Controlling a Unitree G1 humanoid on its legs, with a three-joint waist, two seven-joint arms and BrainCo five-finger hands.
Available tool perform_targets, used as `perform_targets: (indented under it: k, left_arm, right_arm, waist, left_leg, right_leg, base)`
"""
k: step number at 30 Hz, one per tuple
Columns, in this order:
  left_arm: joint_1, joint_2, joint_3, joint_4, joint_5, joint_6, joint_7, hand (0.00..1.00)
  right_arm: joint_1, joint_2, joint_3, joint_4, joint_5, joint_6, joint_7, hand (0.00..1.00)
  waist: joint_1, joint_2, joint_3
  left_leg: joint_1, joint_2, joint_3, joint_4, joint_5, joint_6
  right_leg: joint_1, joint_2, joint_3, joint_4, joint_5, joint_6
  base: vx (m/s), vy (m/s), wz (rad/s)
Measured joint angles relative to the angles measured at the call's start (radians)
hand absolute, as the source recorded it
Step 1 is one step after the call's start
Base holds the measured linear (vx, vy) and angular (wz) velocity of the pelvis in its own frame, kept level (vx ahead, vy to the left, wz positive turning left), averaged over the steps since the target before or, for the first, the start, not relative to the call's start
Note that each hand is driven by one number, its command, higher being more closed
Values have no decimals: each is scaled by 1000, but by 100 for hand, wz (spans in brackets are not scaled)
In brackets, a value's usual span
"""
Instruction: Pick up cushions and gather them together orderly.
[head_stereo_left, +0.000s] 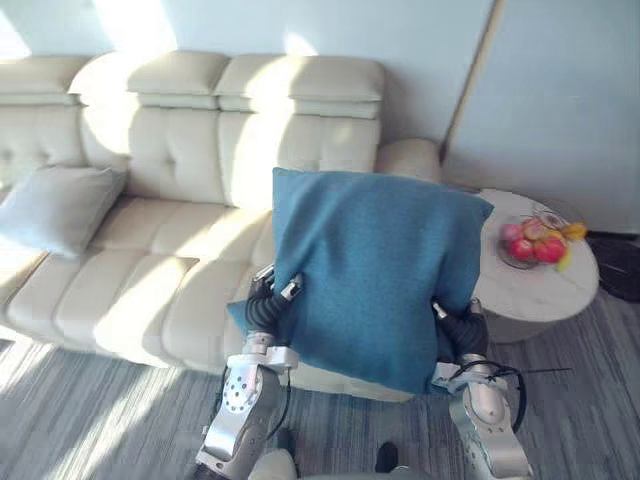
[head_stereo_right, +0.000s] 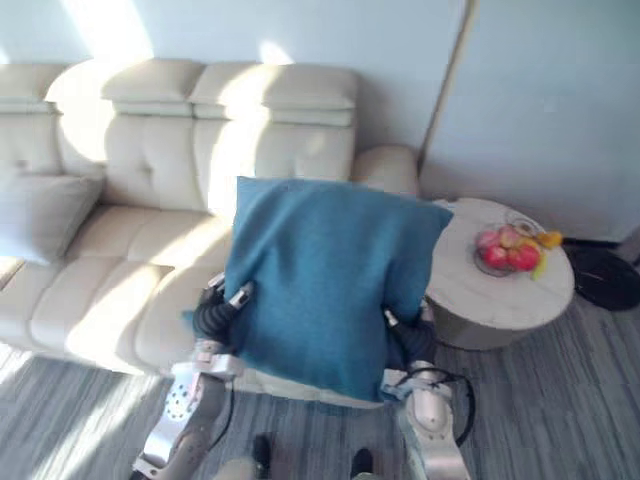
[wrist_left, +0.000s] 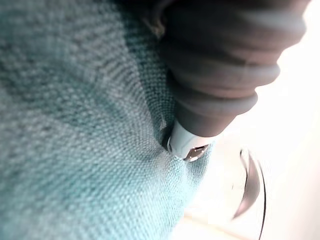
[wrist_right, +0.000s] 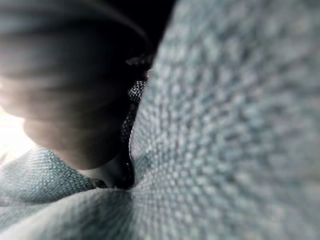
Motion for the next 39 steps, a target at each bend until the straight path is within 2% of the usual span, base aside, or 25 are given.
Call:
perform_targets:
  k: [2, 5, 7, 8, 9, 10, 11, 12, 14, 16, 19, 20, 21, 22, 24, 26, 27, 28, 29, 30, 31, 33, 34, 35, 39]
  left_arm:
    - [0, 2, -3, 15, 0, 0, 0, 100]
    - [0, 3, -26, 58, -4, 1, 0, 100]
    - [-5, 7, -44, 88, -16, 1, 0, 100]
    - [-8, 8, -50, 91, -18, 1, 0, 100]
    - [-29, 22, -64, 111, -20, -3, -1, 100]
    - [-46, 23, -64, 143, -20, -6, -6, 100]
    - [-54, 28, -64, 166, -21, -1, -6, 100]
    - [-60, 39, -67, 186, -22, 13, -8, 100]
    - [-57, 71, -80, 211, -32, 26, -25, 100]
    - [-56, 82, -98, 213, -39, 34, -30, 100]
    - [-57, 83, -104, 213, -39, 42, -65, 100]
    - [-57, 83, -104, 213, -39, 42, -69, 100]
    - [-57, 84, -105, 213, -39, 42, -81, 100]
    - [-56, 85, -105, 212, -39, 41, -90, 100]
    - [-55, 87, -105, 212, -39, 44, -91, 100]
    - [-51, 87, -105, 212, -39, 46, -93, 100]
    - [-47, 86, -105, 212, -39, 47, -93, 100]
    - [-37, 83, -105, 208, -39, 46, -93, 100]
    - [-27, 83, -104, 204, -39, 46, -94, 100]
    - [-3, 82, -103, 195, -39, 42, -95, 100]
    - [8, 75, -103, 195, -39, 43, -97, 100]
    - [13, 67, -103, 195, -39, 43, -106, 100]
    - [17, 51, -103, 194, -39, 45, -109, 100]
    - [21, 36, -104, 191, -39, 45, -111, 100]
    - [16, 43, -104, 193, -38, 53, -111, 100]
  right_arm:
    - [-32, -5, 0, 17, 0, 5, -9, 100]
    - [-37, -20, -5, 19, 0, 11, -19, 100]
    - [-37, -18, -19, 19, -4, 15, -19, 100]
    - [-37, -18, -23, 19, -5, 15, -19, 100]
    - [-40, -15, -28, 28, -9, 14, -19, 100]
    - [-50, -18, -28, 46, -11, 15, -17, 100]
    - [-61, -15, -28, 72, -11, 18, -17, 100]
    - [-65, -5, -27, 105, -7, 22, -14, 100]
    - [-64, 15, -26, 159, 3, 30, 5, 100]
    - [-65, 7, -26, 166, 4, 32, 8, 100]
    - [-66, -19, -26, 166, 13, 30, 13, 100]
    - [-66, -23, -26, 166, 14, 29, 15, 100]
    - [-66, -26, -26, 166, 14, 29, 19, 100]
    - [-67, -27, -27, 162, 14, 29, 23, 100]
    - [-66, -29, -27, 160, 19, 30, 31, 100]
    - [-63, -29, -27, 158, 21, 30, 31, 100]
    - [-56, -30, -27, 142, 21, 31, 31, 100]
    - [-36, -34, -27, 76, 21, 34, 31, 100]
    - [-28, -35, -27, 48, 20, 34, 31, 100]
    - [-22, -34, -28, -12, 20, 27, 31, 100]
    - [-25, -35, -28, -45, 16, 13, 31, 100]
    - [-35, -35, -28, -63, 10, -7, 31, 100]
    - [-49, -36, -39, -65, 2, -19, 31, 100]
    - [-56, -39, -56, -57, 1, -20, 32, 100]
    - [-63, -19, -68, 18, 0, -14, 30, 100]
  waist:
    - [0, -1, 1]
    - [-4, -4, 0]
    - [-16, -33, -17]
    - [-18, -34, -18]
    - [-21, -43, -15]
    - [0, -18, -14]
    - [1, -16, -12]
    - [-9, -9, -7]
    - [-13, -16, 9]
    - [-17, -21, 17]
    - [-26, -20, 21]
    - [-29, -19, 20]
    - [-52, -19, 19]
    - [-60, -16, 17]
    - [-58, -15, 17]
    - [-58, -15, 18]
    - [-58, -18, 20]
    - [-50, -15, 23]
    - [-41, -13, 24]
    - [-13, -2, 21]
    - [1, -5, 23]
    - [4, -3, 22]
    - [-2, 20, 15]
    - [-6, 44, 13]
    - [-27, -24, 20]
  left_leg:
    - [-55, 2, 29, 66, 5, 13]
    - [-113, -19, 40, 222, -91, 37]
    - [-128, -105, 70, 239, -156, 77]
    - [-134, -116, 75, 242, -164, 80]
    - [-150, -116, 123, 304, -201, 81]
    - [-170, -97, 99, 365, -249, 103]
    - [-166, -106, 101, 363, -254, 108]
    - [-148, -124, 92, 320, -246, 113]
    - [-46, -160, 86, 194, -199, 127]
    - [43, -203, 91, 76, -151, 146]
    - [150, -258, 82, -59, -112, 153]
    - [154, -261, 75, -62, -112, 153]
    - [162, -274, 40, -60, -112, 153]
    - [160, -274, 7, -60, -112, 153]
    - [162, -272, -13, -54, -112, 152]
    - [148, -263, -33, 34, -129, 124]
    - [110, -257, -44, 167, -142, 104]
    - [30, -233, -42, 386, -140, 89]
    - [1, -210, -32, 466, -153, 89]
    - [-55, -127, -35, 604, -196, 74]
    - [-86, -73, -64, 611, -216, 36]
    - [-104, -33, -110, 532, -223, 21]
    - [-67, -22, -172, 246, -110, 20]
    - [-32, -19, -236, 124, -40, -63]
    - [24, -126, -229, 4, -6, -38]
  right_leg:
    - [-26, -30, 1, 1, 14, 20]
    - [-35, -101, 18, 17, 8, 67]
    - [-41, -182, 38, 17, -18, 90]
    - [-46, -193, 43, 23, -24, 86]
    - [-97, -232, 65, 110, -24, 54]
    - [-152, -243, 63, 253, -73, 40]
    - [-190, -254, 76, 329, -97, -3]
    - [-243, -219, 137, 429, -148, -14]
    - [-252, -88, 243, 506, -241, 45]
    - [-254, -8, 208, 502, -271, 28]
    - [-260, 72, 139, 367, -232, -25]
    - [-261, 78, 141, 351, -216, -37]
    - [-254, 90, 167, 324, -154, -65]
    - [-247, 98, 201, 312, -150, -71]
    - [-208, 100, 193, 278, -150, -71]
    - [-144, 100, 167, 223, -150, -71]
    - [-94, 90, 161, 186, -149, -71]
    - [-45, 77, 161, 160, -148, -71]
    - [-30, 79, 163, 154, -148, -71]
    - [-2, 87, 188, 150, -151, -74]
    - [9, 86, 210, 148, -153, -72]
    - [13, 72, 230, 148, -162, -57]
    - [12, 67, 259, 164, -188, -17]
    - [11, 79, 281, 167, -206, 9]
    - [-6, -15, 351, 165, -216, 34]
  base:
    - [-58, 254, 4]
    - [-15, 374, 4]
    - [44, 462, 19]
    - [98, 398, 23]
    - [130, 309, -2]
    - [132, 296, -10]
    - [127, 252, -1]
    - [119, 218, 18]
    - [193, 173, 24]
    - [257, 127, 14]
    - [226, 71, 14]
    - [262, 15, 50]
    - [281, -26, 59]
    - [282, -39, 54]
    - [263, -41, 29]
    - [237, -33, 40]
    - [271, 3, 34]
    - [224, 9, 21]
    - [214, 64, -26]
    - [157, 69, -59]
    - [186, 104, -61]
    - [143, 175, -38]
    - [211, 333, -37]
    - [179, 289, -32]
    - [102, 242, 5]
